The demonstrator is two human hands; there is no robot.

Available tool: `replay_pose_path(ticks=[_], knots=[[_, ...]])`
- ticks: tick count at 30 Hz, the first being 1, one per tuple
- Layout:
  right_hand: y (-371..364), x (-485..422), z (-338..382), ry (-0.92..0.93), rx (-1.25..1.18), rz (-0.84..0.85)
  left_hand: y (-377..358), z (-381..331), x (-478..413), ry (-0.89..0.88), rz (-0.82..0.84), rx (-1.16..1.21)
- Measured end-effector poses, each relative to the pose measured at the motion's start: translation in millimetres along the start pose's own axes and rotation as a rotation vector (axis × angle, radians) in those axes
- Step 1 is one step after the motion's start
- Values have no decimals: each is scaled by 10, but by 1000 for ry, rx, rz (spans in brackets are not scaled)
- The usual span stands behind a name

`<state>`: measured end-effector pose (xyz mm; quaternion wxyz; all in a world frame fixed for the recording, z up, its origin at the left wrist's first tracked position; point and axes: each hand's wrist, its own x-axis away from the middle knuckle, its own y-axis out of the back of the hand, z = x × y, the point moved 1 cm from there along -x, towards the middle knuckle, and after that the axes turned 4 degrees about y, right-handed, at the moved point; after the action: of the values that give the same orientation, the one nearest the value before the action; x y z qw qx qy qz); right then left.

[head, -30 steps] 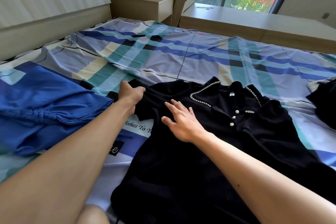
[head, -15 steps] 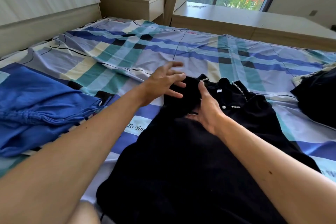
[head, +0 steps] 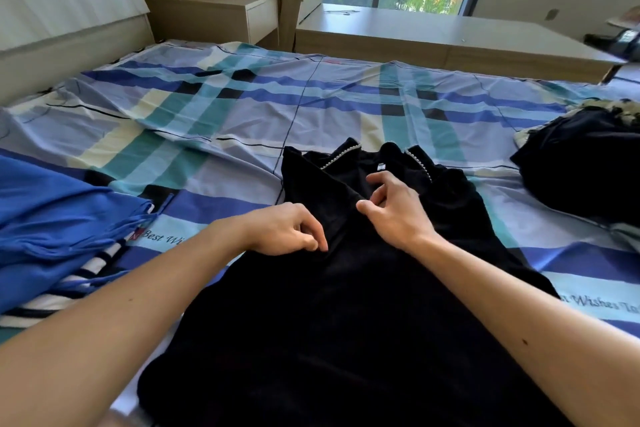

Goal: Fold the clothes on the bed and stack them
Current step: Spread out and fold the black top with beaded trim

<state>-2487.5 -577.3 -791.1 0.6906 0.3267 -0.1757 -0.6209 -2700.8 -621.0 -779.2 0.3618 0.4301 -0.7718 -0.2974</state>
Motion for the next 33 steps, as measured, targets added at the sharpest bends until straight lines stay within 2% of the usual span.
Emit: replay_pose_path(ticks=[2,4,6,8,11,16,19,24,26,28,30,31,33], knots=[[237,-73,-99,61,95,-39,8,-30,-55,0,-98,37],[476,-185,-283,56,185,-46,50,4,-167,1,-299,34],[714,-329,-510,-19,270,-42,113,102,-364,20,-518,-24],[915,-465,-717,-124,361,-3,211,218,-591,76,-629,-129],[1102,-652,-925,-234,423,100,418,261,-890,155,-539,-342],[1110,-942,-1106,-295,313,249,599,242,-1429,176,-263,-656],[1016,-1085,-1112,-272,327,315,666,229,-1677,234,-109,-521],[1029,-1247,-998,-370,247,523,800,-2,-1836,262,-39,-503],[1071,-1304,-883,-333,356,421,858,-86,-1882,233,-123,-525],[1151,-1453,-811,-254,442,137,1009,-157,-1910,206,-348,-522],[1264,-1557,-719,-199,378,-144,1156,-256,-1858,187,-587,-540],[1313,-1583,-682,-182,332,-219,1217,-292,-1838,175,-671,-542],[1417,-1576,-618,-153,273,-238,1295,-330,-1777,133,-747,-529]])
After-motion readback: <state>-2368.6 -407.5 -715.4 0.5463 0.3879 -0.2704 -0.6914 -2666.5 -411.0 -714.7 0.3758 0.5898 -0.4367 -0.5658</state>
